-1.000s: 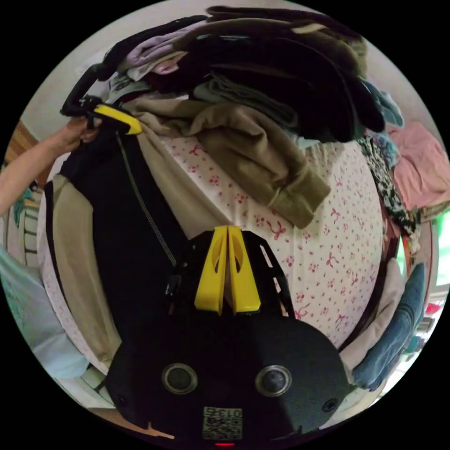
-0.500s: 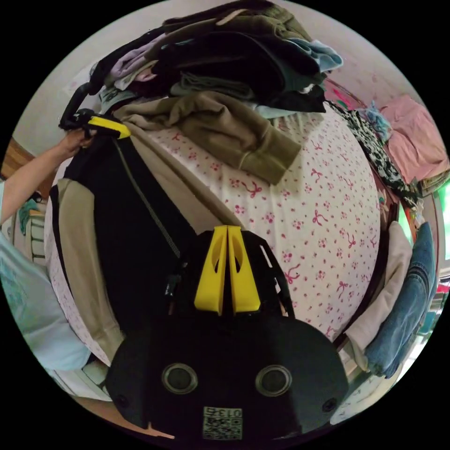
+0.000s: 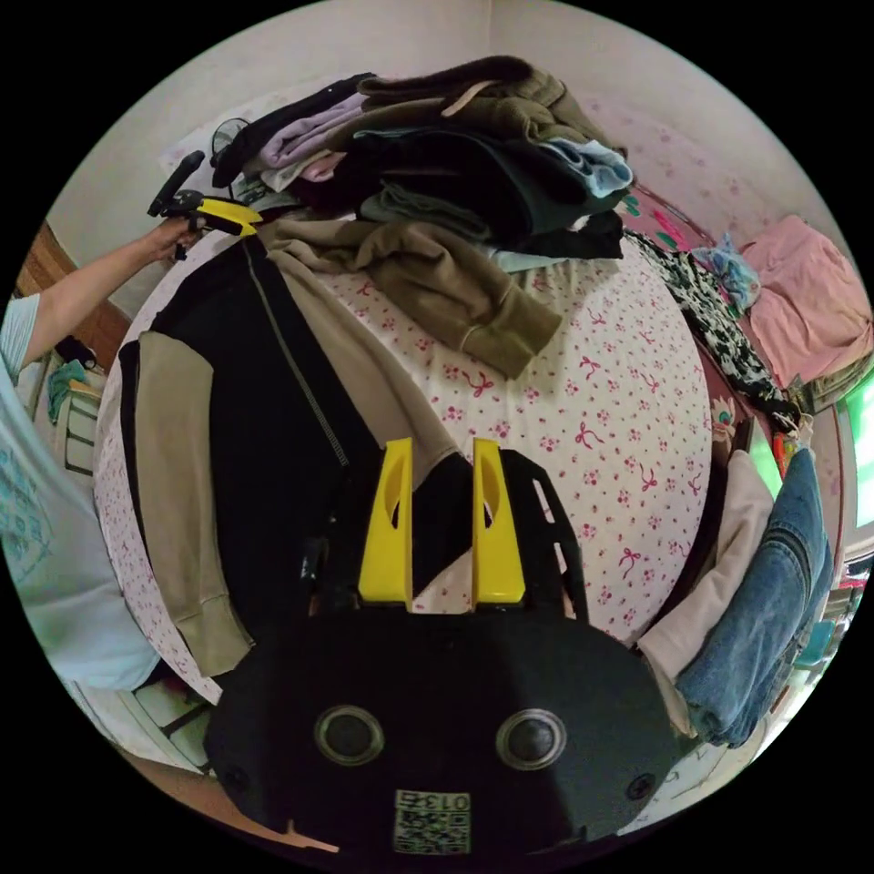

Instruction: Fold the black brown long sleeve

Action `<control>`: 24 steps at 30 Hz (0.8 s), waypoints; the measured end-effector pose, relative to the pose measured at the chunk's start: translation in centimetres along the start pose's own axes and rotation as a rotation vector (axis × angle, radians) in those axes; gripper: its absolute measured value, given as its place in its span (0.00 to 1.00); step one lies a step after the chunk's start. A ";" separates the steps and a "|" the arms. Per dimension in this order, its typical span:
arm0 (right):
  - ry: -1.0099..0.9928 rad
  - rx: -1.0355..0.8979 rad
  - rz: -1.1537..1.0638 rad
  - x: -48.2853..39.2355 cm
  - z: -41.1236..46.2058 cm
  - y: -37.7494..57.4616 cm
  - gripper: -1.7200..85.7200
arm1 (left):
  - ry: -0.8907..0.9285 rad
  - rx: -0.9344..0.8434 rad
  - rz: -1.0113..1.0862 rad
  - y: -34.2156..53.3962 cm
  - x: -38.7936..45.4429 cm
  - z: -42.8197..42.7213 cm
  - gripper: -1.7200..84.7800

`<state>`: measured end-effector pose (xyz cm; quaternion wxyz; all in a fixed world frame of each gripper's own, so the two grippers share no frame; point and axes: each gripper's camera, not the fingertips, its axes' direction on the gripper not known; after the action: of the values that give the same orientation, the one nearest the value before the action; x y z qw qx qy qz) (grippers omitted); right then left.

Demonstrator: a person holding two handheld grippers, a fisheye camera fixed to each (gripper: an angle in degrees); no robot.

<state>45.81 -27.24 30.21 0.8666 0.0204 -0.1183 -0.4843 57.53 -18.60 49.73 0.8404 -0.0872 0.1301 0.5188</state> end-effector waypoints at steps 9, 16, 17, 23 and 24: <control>0.032 -0.223 0.016 -1.8 4.3 -1.2 0.08 | -0.005 -0.100 0.000 -1.3 0.6 2.6 0.05; 0.158 -0.066 -0.036 -7.9 -1.1 2.3 0.06 | -0.064 0.152 0.095 5.5 3.4 -7.0 0.04; 0.187 -0.025 -0.045 -9.5 -2.2 3.5 0.06 | -0.076 0.166 0.107 6.4 3.9 -7.8 0.04; 0.350 0.075 -0.062 -18.9 -4.7 10.6 0.06 | -0.138 0.174 0.139 16.3 8.2 -12.1 0.04; 0.360 0.080 -0.058 -19.8 -4.6 11.3 0.06 | -0.136 0.159 0.130 18.3 9.0 -12.2 0.04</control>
<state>46.34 -4.87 23.78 0.8581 0.1447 0.0202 -0.4923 43.44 -6.22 35.14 0.8161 0.0239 0.1188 0.5650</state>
